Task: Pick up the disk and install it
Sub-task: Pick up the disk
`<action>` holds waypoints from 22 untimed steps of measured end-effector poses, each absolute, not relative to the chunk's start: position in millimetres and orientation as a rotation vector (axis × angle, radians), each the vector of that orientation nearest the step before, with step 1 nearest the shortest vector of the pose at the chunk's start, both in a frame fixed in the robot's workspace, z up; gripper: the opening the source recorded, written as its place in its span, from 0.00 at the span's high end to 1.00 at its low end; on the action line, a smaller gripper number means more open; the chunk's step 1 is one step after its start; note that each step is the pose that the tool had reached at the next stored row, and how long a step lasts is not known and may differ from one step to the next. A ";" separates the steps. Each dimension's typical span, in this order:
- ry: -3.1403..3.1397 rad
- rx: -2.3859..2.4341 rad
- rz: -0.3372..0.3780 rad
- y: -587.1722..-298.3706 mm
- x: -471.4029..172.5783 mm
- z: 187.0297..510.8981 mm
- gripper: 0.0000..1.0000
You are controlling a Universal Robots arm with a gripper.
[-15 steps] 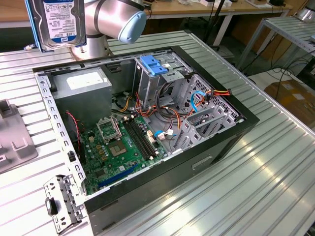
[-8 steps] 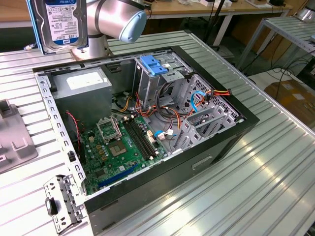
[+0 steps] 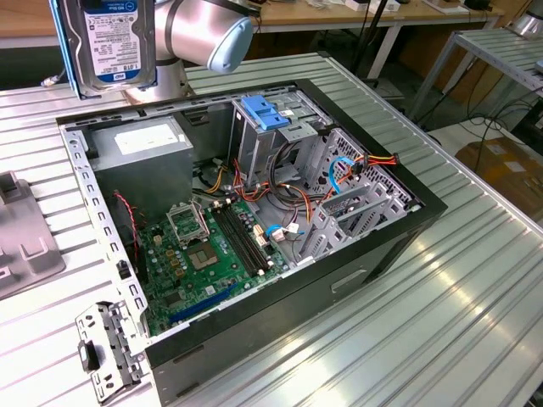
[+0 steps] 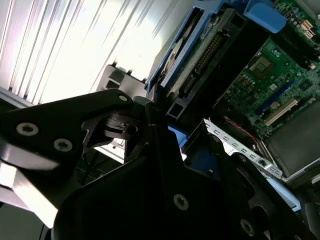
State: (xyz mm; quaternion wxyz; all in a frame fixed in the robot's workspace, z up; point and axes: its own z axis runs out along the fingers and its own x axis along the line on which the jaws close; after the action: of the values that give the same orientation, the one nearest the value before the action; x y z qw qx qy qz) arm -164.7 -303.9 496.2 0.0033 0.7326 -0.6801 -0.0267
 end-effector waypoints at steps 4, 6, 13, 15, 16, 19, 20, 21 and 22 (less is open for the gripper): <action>-2.132 2.297 -0.084 -308.8 -163.7 496.1 0.63; -2.132 2.297 -0.084 -312.7 -162.9 496.0 0.63; -2.132 2.297 -0.084 -321.4 -161.2 495.8 0.63; -2.132 2.297 -0.084 -323.5 -160.8 495.8 0.63; -2.132 2.297 -0.084 -324.5 -160.5 495.8 0.63; -2.132 2.297 -0.084 -328.3 -159.7 495.7 0.63; -2.132 2.297 -0.084 -329.8 -159.5 495.6 0.63; -2.132 2.297 -0.084 -330.6 -159.2 495.6 0.63; -2.132 2.297 -0.084 -331.5 -159.0 495.6 0.63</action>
State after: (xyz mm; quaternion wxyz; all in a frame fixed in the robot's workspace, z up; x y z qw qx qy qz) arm -159.0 -331.5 495.6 0.0033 0.7326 -0.6801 -0.0267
